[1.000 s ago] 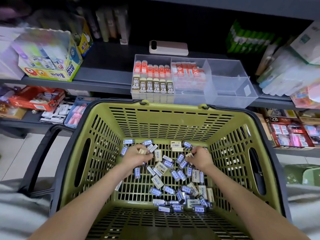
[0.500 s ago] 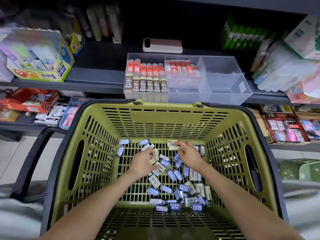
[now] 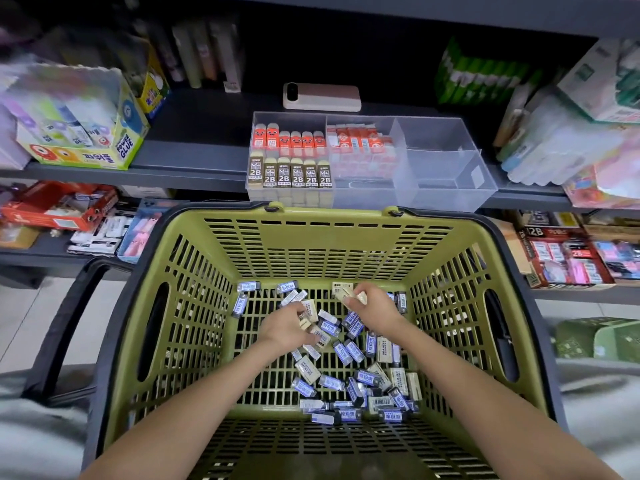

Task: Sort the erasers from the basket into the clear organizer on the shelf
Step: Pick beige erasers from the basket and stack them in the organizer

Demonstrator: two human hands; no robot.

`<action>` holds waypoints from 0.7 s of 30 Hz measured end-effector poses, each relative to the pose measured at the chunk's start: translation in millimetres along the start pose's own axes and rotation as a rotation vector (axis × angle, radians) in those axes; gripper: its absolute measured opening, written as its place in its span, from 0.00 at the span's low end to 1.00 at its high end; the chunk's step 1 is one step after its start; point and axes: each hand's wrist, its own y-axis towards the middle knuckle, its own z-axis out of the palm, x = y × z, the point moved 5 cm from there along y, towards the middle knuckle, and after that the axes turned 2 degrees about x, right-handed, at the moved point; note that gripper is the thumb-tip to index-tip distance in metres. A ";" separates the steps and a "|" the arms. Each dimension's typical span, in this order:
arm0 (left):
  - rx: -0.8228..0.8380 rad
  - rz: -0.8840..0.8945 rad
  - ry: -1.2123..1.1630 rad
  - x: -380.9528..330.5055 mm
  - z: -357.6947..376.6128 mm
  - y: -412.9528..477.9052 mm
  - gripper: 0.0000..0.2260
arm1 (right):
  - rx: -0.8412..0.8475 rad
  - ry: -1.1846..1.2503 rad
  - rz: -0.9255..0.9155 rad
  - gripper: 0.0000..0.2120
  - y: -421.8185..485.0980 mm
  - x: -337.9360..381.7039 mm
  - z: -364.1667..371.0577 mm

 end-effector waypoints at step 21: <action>-0.066 0.491 -0.810 -164.1 -160.7 -93.1 0.20 | -0.847 -0.151 -0.468 0.13 -50.8 132.1 -255.6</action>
